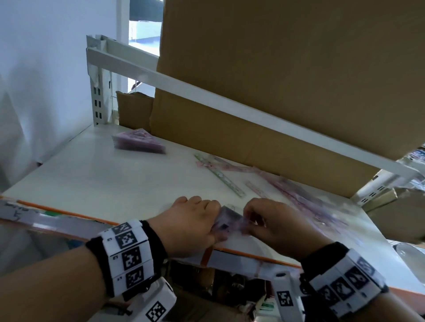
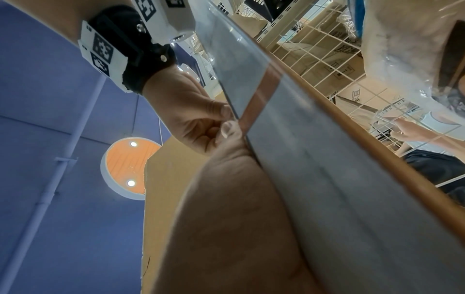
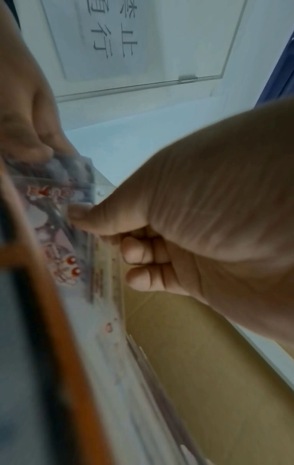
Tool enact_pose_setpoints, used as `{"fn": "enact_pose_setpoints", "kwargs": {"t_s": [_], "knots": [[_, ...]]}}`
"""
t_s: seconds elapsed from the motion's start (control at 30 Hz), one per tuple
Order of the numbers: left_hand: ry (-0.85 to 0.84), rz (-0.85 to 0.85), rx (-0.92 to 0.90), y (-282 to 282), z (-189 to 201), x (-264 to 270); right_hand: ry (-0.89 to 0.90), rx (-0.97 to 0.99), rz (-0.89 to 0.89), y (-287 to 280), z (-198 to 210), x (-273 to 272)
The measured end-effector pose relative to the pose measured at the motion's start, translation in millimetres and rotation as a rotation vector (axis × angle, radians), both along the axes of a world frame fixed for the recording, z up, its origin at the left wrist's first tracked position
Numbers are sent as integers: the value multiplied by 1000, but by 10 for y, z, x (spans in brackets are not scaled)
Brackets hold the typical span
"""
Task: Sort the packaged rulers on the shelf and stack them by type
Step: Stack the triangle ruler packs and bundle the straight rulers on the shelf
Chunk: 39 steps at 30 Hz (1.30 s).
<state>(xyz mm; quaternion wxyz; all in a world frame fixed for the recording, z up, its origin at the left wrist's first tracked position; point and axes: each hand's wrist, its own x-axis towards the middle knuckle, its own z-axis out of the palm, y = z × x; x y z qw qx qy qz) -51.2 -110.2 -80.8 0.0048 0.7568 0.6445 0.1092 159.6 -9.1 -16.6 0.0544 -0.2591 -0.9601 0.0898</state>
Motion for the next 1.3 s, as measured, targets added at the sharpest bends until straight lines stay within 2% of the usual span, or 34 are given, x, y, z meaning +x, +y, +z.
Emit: {"fn": "enact_pose_setpoints", "kwargs": {"t_s": [0.23, 0.3, 0.43, 0.63, 0.8, 0.9, 1.13, 1.3], "knots": [[-23, 0, -17, -54, 80, 24, 231, -8, -28, -255, -191, -236], [-9, -13, -19, -76, 99, 31, 203, 16, -69, -273, -260, -224], [11, -36, -99, -88, 149, 59, -17, 8, -155, -308, -394, -104], [-150, -66, -327, -13, 424, -96, 107, 0, -162, -359, -455, -35], [-43, -30, -319, 468, 986, -428, 138, -15, -151, -312, -487, -26], [-9, 37, -323, 930, 1137, -550, 147, 1, -160, -320, -506, -24], [143, 121, -448, 1592, 839, -436, 151, -8, -165, -333, -486, -7], [113, 0, -449, 1605, 777, -369, 173, -21, -164, -339, -470, -13]]}}
